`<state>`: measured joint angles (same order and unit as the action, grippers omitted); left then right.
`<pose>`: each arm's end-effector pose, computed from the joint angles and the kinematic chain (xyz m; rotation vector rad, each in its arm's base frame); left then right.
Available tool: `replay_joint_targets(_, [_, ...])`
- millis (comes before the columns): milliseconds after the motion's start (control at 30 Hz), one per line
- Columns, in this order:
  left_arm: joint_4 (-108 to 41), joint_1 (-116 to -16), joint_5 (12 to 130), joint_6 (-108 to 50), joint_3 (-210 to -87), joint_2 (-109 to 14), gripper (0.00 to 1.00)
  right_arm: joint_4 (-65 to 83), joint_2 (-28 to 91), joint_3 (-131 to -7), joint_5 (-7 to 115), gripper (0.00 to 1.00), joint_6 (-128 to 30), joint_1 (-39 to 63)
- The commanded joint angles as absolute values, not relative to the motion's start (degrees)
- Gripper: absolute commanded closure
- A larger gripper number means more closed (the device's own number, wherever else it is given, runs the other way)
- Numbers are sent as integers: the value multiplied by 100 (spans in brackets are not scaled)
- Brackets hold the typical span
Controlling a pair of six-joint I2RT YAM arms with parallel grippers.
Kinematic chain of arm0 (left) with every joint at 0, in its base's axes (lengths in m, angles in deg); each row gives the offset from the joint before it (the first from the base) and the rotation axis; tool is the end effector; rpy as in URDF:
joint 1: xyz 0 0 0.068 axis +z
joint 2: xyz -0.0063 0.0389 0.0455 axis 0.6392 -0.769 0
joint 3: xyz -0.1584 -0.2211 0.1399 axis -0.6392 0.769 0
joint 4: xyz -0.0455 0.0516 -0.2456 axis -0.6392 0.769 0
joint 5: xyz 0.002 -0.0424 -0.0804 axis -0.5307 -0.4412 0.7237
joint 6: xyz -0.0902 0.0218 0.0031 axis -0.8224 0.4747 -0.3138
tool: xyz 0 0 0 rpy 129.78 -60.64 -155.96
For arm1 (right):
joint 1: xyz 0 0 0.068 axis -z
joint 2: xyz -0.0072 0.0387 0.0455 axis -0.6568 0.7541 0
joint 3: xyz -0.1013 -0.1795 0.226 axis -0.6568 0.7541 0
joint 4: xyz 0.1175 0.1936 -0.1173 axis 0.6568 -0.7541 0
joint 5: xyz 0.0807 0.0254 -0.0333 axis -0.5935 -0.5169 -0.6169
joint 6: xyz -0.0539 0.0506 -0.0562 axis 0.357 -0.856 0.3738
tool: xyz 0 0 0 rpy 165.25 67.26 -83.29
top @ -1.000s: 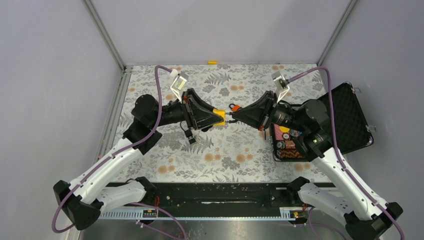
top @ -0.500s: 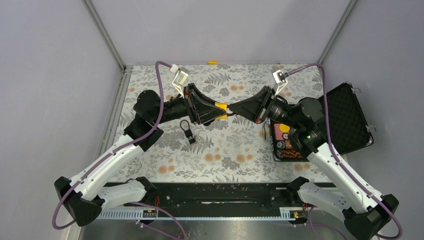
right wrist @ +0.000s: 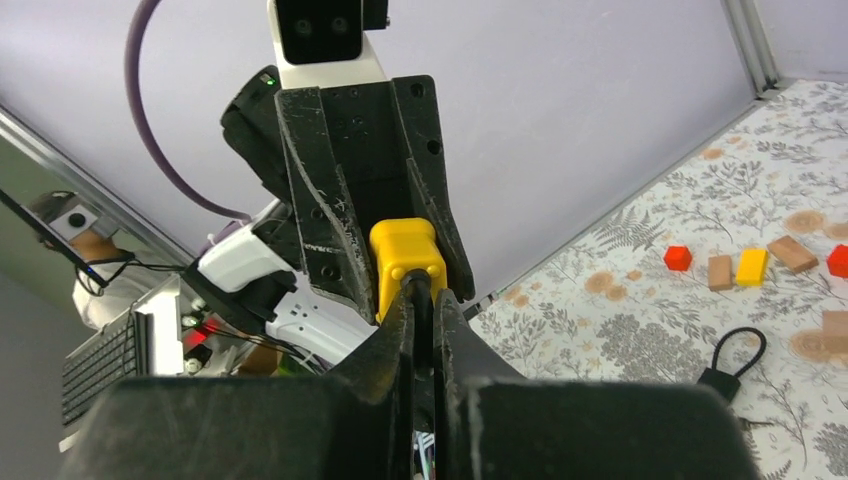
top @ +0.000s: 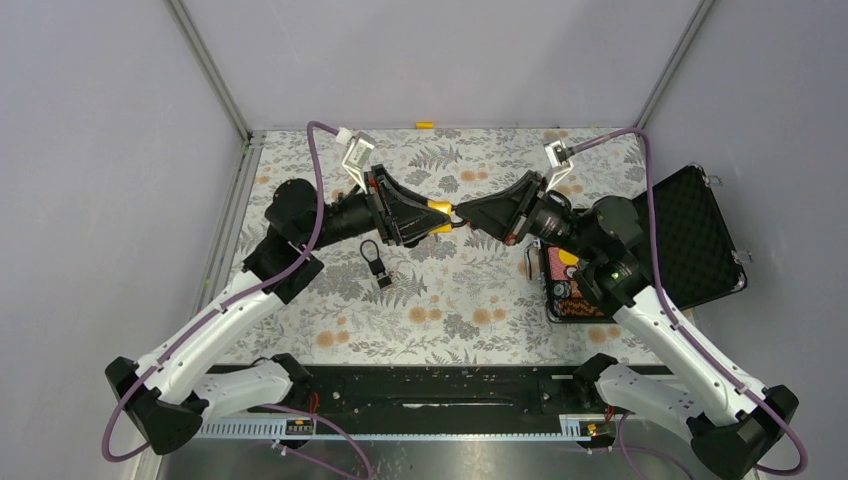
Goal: Lock with the key
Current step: Lock the lock.
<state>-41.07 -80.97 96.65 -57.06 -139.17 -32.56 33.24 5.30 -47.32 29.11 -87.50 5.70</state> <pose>0.1576 -0.1997 0.4695 0.5712 1.5001 -1.5430 0.1525 0.1634 0.4710 -0.4512 1.3127 1.5309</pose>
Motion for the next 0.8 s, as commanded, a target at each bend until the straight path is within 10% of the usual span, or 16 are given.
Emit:
replay_joint_targets(0, [-4195,-8369,9389,-5534,-13918,-3366,100,2459,736,-4841,2780,100,-8558,40])
replay_joint_targets(500, [-6237,-7691,9073,-7256,-12628,-2778,100,4120,590,-3900,3546,45,-10319,362])
replay_joint_targets(767, [-6859,-7691,9036,-7718,-12398,-2971,100,4281,509,-3778,4356,48,-10217,362])
